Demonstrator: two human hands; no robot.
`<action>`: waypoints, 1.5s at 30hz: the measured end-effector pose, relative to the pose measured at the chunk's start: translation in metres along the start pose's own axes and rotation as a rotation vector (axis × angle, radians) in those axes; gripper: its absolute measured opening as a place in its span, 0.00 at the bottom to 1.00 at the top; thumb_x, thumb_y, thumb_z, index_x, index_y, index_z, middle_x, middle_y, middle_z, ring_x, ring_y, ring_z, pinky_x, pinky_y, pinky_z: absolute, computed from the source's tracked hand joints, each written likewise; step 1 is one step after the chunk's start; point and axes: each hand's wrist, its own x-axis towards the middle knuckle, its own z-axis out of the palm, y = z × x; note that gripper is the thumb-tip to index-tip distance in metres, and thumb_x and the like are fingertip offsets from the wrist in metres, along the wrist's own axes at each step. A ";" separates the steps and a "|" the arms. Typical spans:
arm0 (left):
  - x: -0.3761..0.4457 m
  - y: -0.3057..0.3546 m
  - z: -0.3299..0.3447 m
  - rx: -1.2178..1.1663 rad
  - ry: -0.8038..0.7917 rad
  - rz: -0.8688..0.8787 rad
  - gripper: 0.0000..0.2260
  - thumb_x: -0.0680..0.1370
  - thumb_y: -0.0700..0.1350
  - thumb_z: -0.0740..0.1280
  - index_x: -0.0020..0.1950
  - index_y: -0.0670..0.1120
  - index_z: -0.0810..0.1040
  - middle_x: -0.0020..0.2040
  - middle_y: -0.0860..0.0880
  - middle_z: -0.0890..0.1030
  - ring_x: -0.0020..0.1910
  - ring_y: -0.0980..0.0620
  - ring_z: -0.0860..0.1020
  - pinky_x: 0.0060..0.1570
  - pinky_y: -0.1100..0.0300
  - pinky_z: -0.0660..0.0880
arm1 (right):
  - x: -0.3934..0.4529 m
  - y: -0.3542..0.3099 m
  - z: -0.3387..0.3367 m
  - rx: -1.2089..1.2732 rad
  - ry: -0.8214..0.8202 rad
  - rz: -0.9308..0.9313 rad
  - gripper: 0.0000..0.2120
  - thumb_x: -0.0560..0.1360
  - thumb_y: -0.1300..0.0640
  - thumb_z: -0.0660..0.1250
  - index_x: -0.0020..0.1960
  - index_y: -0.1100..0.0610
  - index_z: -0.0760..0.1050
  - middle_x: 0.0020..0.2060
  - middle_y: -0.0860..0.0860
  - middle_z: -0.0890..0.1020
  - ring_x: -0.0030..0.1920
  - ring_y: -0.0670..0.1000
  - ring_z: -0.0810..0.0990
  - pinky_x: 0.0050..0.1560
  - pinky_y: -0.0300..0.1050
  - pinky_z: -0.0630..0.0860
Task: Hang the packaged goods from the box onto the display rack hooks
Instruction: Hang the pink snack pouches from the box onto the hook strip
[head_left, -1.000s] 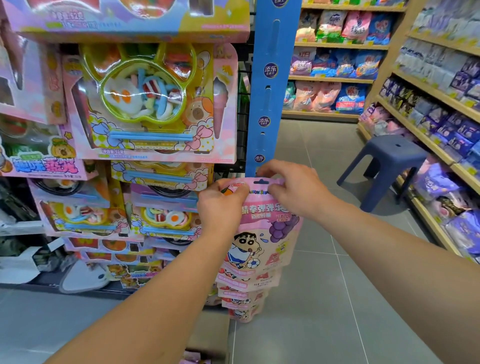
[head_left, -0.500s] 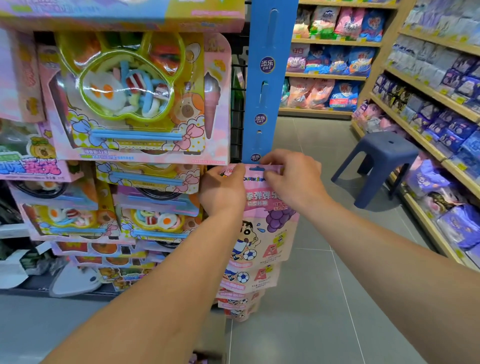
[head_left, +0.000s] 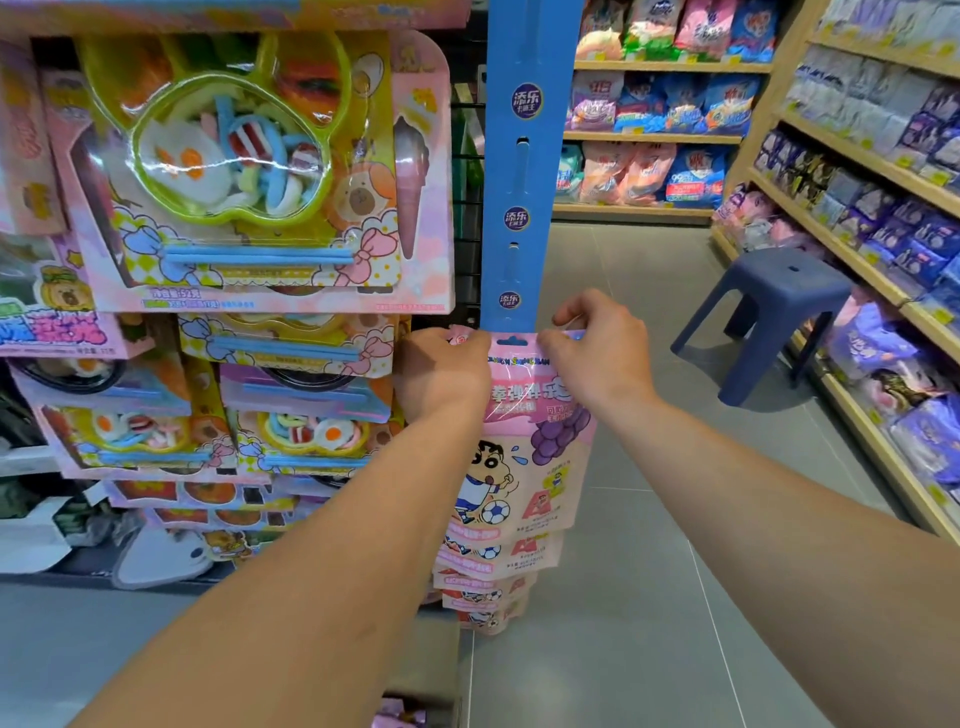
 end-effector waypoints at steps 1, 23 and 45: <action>0.000 -0.002 0.000 0.019 0.003 0.009 0.08 0.74 0.53 0.70 0.45 0.49 0.79 0.43 0.47 0.82 0.41 0.46 0.82 0.45 0.53 0.81 | 0.000 0.001 0.001 -0.012 -0.009 0.007 0.05 0.73 0.57 0.71 0.45 0.53 0.75 0.39 0.47 0.77 0.43 0.51 0.76 0.40 0.42 0.68; -0.016 -0.013 -0.018 -0.281 -0.059 0.014 0.14 0.74 0.51 0.73 0.55 0.49 0.77 0.40 0.56 0.73 0.49 0.48 0.77 0.55 0.53 0.77 | -0.022 0.010 -0.006 -0.536 -0.012 -0.620 0.22 0.74 0.54 0.61 0.67 0.49 0.75 0.44 0.48 0.81 0.45 0.57 0.77 0.57 0.54 0.68; 0.005 0.005 -0.001 -0.171 -0.033 -0.052 0.11 0.72 0.54 0.72 0.47 0.49 0.80 0.49 0.46 0.84 0.47 0.44 0.83 0.52 0.49 0.80 | 0.008 -0.025 -0.007 -0.181 -0.333 0.044 0.13 0.74 0.59 0.62 0.48 0.43 0.79 0.45 0.40 0.80 0.57 0.50 0.77 0.65 0.52 0.67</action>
